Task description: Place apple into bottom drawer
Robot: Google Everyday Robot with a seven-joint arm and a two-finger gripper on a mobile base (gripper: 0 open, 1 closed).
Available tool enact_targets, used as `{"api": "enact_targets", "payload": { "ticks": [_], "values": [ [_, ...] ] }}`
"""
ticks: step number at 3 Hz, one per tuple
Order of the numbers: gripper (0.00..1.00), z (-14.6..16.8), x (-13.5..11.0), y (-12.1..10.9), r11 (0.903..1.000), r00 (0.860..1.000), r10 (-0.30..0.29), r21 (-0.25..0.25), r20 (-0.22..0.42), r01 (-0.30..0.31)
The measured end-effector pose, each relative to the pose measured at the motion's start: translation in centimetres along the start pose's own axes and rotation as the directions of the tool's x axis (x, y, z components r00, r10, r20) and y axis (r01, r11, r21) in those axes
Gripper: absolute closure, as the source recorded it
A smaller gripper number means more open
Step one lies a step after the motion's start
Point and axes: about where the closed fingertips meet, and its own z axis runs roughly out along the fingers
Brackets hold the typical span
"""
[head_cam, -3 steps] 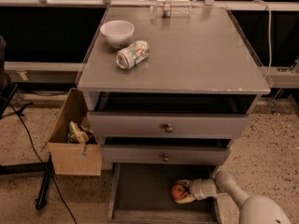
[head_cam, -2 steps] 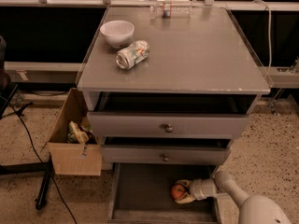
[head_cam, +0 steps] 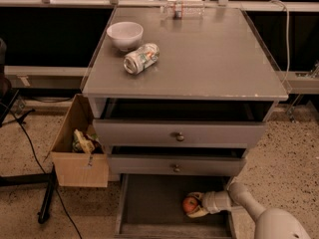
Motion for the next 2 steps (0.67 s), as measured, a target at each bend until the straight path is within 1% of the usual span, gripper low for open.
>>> {"api": "enact_targets", "payload": {
  "ticks": [2],
  "values": [
    [0.14, 0.01, 0.00, 0.01, 1.0000, 1.000, 0.000, 0.000, 0.000, 0.000]
  ]
}}
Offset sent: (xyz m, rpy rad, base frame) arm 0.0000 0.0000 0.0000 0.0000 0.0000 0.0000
